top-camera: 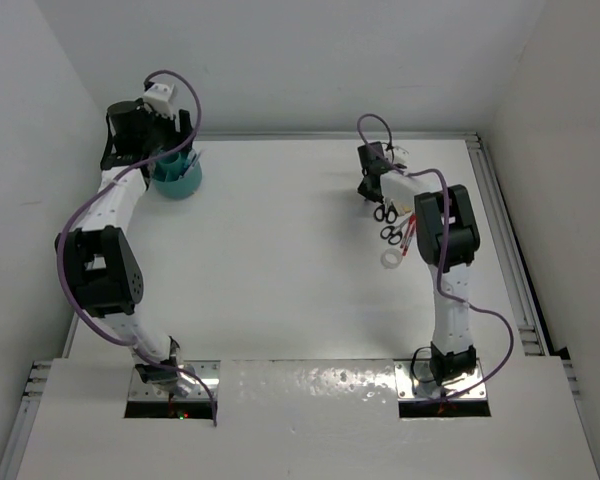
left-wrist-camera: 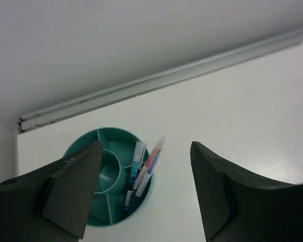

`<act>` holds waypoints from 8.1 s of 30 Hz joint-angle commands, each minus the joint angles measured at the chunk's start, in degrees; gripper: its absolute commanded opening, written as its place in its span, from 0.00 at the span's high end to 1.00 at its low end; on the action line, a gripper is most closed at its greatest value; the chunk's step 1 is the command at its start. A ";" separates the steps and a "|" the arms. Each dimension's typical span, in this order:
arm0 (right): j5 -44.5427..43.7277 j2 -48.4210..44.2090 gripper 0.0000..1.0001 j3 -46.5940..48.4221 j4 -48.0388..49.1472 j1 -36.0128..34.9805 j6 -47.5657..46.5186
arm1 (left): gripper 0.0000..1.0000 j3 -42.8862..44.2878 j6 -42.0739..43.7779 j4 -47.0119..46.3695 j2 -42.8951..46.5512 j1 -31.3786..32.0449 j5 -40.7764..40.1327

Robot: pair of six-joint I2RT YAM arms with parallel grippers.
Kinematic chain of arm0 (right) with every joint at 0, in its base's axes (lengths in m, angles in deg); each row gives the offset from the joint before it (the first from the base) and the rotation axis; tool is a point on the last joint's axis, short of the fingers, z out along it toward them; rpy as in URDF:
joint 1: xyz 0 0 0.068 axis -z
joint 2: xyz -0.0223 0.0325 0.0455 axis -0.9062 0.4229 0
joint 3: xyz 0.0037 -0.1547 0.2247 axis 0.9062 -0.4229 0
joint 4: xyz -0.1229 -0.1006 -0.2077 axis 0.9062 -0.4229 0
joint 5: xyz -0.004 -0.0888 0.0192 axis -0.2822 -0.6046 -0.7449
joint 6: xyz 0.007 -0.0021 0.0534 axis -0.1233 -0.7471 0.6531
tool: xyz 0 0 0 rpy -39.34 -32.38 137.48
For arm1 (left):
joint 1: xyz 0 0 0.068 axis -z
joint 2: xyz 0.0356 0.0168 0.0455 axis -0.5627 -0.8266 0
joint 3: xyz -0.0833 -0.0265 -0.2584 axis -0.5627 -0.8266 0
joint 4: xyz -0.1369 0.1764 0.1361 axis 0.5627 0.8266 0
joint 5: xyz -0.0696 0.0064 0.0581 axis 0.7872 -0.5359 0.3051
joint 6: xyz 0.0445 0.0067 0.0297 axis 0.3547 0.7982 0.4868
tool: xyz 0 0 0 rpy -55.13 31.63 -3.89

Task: Sort the stationery into containers
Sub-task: Pick up the pen from the center of the board, then place the pen in the storage box, then pick up the stationery from the center of the board.

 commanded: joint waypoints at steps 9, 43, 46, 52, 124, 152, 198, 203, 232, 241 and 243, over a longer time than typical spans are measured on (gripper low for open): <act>43.18 -21.00 1.00 -13.46 7.35 -2.74 -23.46 | 0.30 -9.34 84.61 27.59 13.11 7.20 25.64; 60.52 -35.53 1.00 -22.08 17.88 -22.35 -17.06 | 0.72 -42.33 91.33 -1.62 30.27 26.18 24.69; 60.43 -35.44 1.00 -22.17 17.98 -22.09 -16.89 | 0.94 -42.16 89.94 -1.00 30.71 26.80 24.60; 61.31 -36.49 0.80 -23.75 24.29 -18.58 -11.27 | 1.00 -41.98 74.30 -3.38 32.29 26.27 23.46; 53.05 -33.25 0.37 -6.44 9.27 -3.37 -21.72 | 0.80 -13.42 9.33 -41.26 -20.09 -11.08 33.91; 30.29 -38.16 0.38 -7.31 -8.30 -4.60 -29.02 | 0.35 -6.30 9.24 -26.94 -8.50 -11.35 33.40; 12.62 -44.15 0.67 -50.56 2.15 5.51 -6.87 | 0.41 -41.36 -4.99 1.72 51.28 16.69 -3.08; 10.52 -42.39 0.71 -51.00 4.26 5.60 -4.24 | 0.41 -41.63 -5.35 -0.56 51.45 16.78 -2.83; 8.75 -53.38 1.00 -51.02 30.18 -17.75 -23.65 | 0.28 -45.67 -7.19 -5.13 47.24 17.22 24.85; 11.91 -45.38 1.00 -37.39 36.60 -29.72 -27.96 | 0.22 -45.06 -10.17 -10.14 41.35 20.82 26.89; 12.27 -44.68 1.00 -36.41 37.92 -30.96 -29.54 | 0.21 -44.88 -10.62 -11.28 40.12 21.52 26.63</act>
